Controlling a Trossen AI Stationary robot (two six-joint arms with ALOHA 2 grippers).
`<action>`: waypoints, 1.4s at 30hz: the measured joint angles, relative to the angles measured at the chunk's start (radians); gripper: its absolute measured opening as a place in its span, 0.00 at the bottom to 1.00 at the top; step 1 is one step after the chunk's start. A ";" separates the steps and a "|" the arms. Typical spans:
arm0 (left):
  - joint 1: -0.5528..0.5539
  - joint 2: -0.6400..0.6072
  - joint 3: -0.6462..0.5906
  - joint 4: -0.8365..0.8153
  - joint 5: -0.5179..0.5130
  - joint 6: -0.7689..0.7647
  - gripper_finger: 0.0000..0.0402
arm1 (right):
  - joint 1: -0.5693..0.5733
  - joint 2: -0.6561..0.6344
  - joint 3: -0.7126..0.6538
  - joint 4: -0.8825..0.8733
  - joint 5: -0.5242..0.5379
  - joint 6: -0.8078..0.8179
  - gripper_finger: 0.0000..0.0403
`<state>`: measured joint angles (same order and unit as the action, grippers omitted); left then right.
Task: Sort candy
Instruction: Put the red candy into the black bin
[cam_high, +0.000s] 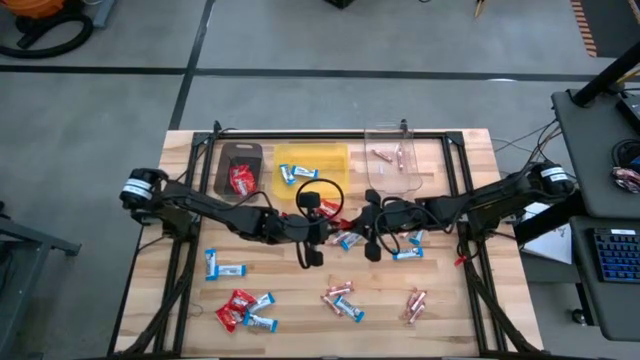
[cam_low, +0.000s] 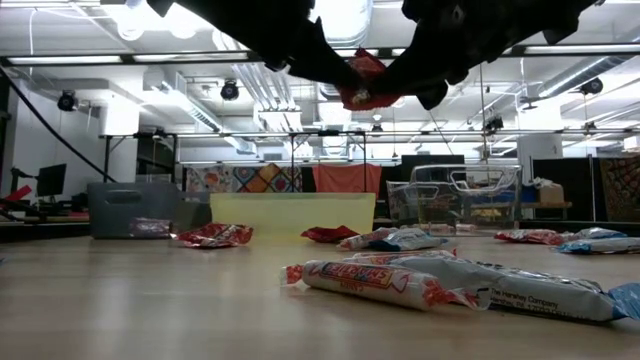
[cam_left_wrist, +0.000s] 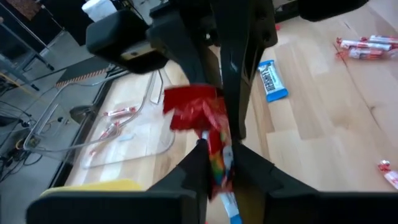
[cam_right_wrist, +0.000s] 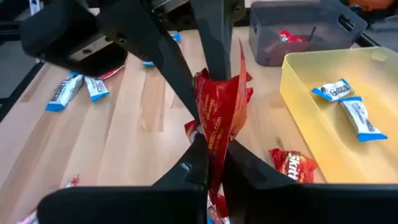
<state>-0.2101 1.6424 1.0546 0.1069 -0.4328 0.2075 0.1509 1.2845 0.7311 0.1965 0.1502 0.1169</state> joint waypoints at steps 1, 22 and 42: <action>0.000 -0.009 0.000 -0.016 0.000 -0.005 0.13 | 0.000 -0.001 0.000 -0.001 0.003 -0.006 0.04; 0.017 -0.120 -0.090 0.126 0.156 -0.102 0.25 | 0.090 -0.007 0.000 0.004 0.139 -0.222 0.03; 0.020 -0.085 -0.109 0.145 0.234 -0.098 0.19 | 0.096 -0.007 -0.001 0.013 0.139 -0.212 0.03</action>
<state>-0.1898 1.5575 0.9451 0.2524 -0.1989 0.1090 0.2466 1.2774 0.7303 0.2095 0.2895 -0.0953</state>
